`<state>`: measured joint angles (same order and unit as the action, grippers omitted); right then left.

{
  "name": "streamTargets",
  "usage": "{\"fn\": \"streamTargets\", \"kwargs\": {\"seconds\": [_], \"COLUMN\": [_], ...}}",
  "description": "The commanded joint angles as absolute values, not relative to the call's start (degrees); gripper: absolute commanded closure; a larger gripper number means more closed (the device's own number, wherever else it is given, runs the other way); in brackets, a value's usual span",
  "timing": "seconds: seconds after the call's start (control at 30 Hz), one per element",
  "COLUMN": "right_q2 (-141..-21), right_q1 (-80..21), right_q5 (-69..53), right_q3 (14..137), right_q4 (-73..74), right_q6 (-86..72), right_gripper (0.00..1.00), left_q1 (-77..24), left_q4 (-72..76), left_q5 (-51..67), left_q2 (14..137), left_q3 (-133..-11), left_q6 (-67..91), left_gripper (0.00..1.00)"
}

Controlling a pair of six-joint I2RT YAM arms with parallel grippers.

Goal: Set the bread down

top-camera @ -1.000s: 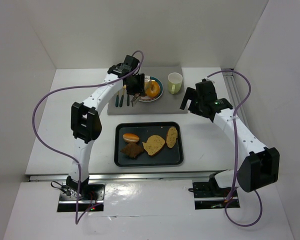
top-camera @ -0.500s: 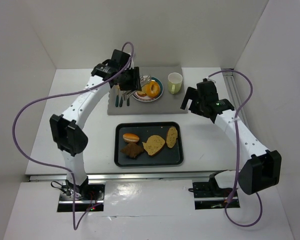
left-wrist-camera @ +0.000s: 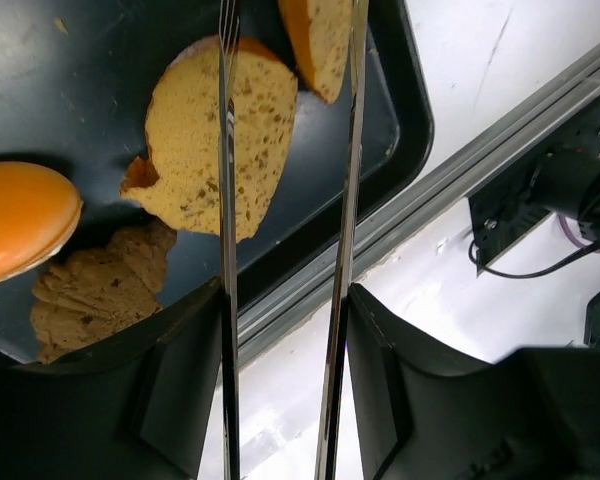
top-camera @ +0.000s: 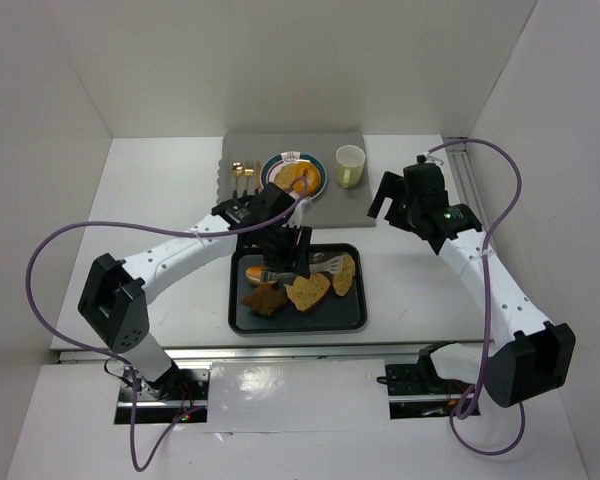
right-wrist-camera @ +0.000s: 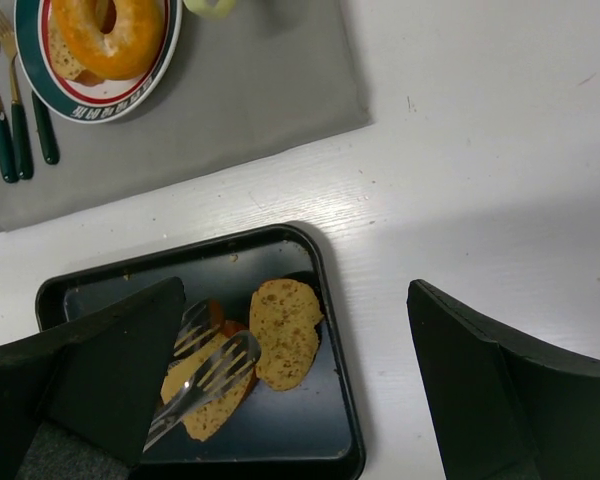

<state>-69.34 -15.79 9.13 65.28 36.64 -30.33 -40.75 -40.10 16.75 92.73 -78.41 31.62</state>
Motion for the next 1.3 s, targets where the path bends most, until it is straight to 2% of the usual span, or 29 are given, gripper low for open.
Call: {"fn": "streamTargets", "kwargs": {"seconds": [0.0, 0.43, 0.57, 0.7, 0.73, 0.83, 0.87, 0.97, 1.27], "right_q2": [-67.85, -68.38, -68.38, -68.38, -68.38, -68.91, -68.91, -68.91, -70.05], "right_q1": [-15.38, -15.38, -15.38, -15.38, -15.38, -15.38, -15.38, -15.38, -15.38], "right_q5": [10.37, 8.0, 8.53, 9.14, 9.14, 8.61, 8.61, 8.61, 7.47], "right_q3": [66.8, 66.8, 66.27, 66.27, 66.27, 66.27, 66.27, 66.27, 66.8], "right_q4": [38.76, 38.23, 38.23, 38.23, 38.23, 37.71, 37.71, 37.09, 35.43], "right_q6": [-29.62, -29.62, -30.15, -30.15, -30.15, -30.15, -30.15, -30.15, -29.62], "right_gripper": [0.0, 0.0, 0.0, 0.0, 0.0, 0.0, 0.0, 0.0, 0.0], "left_q1": [-41.04, -42.71, -43.24, -43.24, -43.24, -43.24, -43.24, -41.05, -21.9], "left_q4": [-34.37, -33.84, -33.84, -34.54, -35.41, -36.73, -37.26, -39.72, -44.12], "left_q5": [19.6, 19.69, 19.16, 17.23, 17.23, 16.61, 16.09, 17.22, 13.97], "left_q2": [90.09, 97.54, 98.96, 98.96, 98.96, 98.27, 98.26, 95.64, 93.95], "left_q3": [-77.52, -80.06, -80.6, -81.91, -81.91, -83.23, -83.84, -85.86, -93.95], "left_q6": [33.4, 32.78, 32.78, 32.09, 32.08, 31.56, 31.55, 31.03, 28.48], "left_gripper": [0.39, 0.39, 0.43, 0.57, 0.68, 0.81, 0.9, 0.99, 1.0]}}
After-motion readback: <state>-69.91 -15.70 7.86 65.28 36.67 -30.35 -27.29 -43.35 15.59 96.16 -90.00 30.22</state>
